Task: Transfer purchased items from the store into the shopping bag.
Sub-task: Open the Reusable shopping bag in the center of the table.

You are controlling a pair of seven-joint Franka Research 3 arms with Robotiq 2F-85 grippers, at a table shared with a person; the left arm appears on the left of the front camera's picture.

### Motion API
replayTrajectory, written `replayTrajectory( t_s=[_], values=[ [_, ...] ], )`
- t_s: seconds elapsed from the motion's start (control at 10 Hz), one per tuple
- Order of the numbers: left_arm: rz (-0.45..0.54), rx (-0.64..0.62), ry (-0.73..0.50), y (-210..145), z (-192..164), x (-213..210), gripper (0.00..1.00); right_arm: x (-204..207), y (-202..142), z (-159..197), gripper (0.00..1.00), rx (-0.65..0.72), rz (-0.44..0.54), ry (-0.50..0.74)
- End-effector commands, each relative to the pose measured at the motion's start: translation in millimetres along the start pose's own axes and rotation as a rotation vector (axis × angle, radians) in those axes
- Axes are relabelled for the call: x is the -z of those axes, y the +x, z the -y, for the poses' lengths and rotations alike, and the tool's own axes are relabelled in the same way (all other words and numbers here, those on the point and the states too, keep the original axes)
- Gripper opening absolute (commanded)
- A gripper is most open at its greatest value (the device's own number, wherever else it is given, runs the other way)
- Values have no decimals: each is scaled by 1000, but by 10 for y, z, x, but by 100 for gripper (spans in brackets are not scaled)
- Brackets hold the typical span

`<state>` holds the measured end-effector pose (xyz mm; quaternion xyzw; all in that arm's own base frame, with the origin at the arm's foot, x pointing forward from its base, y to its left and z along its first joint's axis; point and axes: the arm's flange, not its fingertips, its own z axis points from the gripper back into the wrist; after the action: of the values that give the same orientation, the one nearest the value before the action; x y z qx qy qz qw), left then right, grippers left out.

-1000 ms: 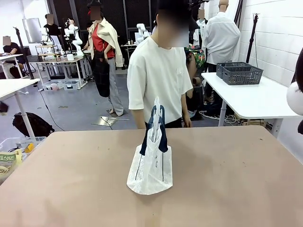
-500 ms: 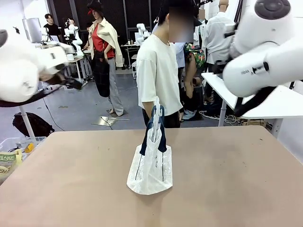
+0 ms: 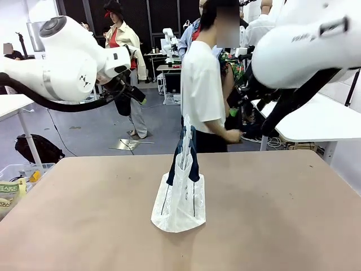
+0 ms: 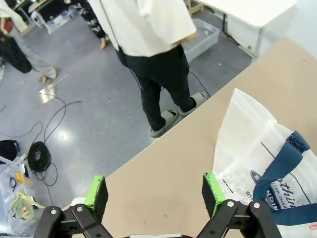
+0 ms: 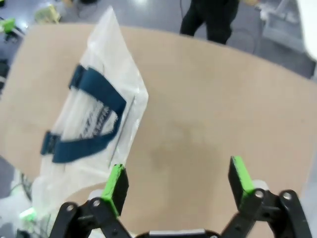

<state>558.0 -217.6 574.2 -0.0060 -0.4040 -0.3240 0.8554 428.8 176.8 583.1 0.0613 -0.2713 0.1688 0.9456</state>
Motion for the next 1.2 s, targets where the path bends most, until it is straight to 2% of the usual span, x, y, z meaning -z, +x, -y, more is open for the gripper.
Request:
replayTrajectory(
  t_s=[0.0, 0.1, 0.4, 0.6, 0.7, 0.8, 1.1],
  values=[
    [-48, 4, 17, 98, 63, -7, 100, -136, -32, 129, 100, 36, -35, -35],
    [0, 0, 0, 0, 0, 0, 100, 0, 0, 0, 100, 0, 0, 0],
    [-18, 6, -3, 35, 50, 16, 100, -101, -41, 48, 100, 8, -21, -5],
    [-73, -28, -106, 282, 413, 146, 100, 136, 52, -338, 100, -17, -107, 114],
    [-93, 7, -123, 371, 569, 222, 100, 162, 31, -426, 100, -21, -127, 122],
    [-118, 52, -155, 479, 753, 304, 100, 189, 3, -610, 100, 38, -164, 98],
    [-164, 113, -202, 771, 1173, 537, 100, 297, -106, -929, 100, 60, -178, 126]
  ],
)
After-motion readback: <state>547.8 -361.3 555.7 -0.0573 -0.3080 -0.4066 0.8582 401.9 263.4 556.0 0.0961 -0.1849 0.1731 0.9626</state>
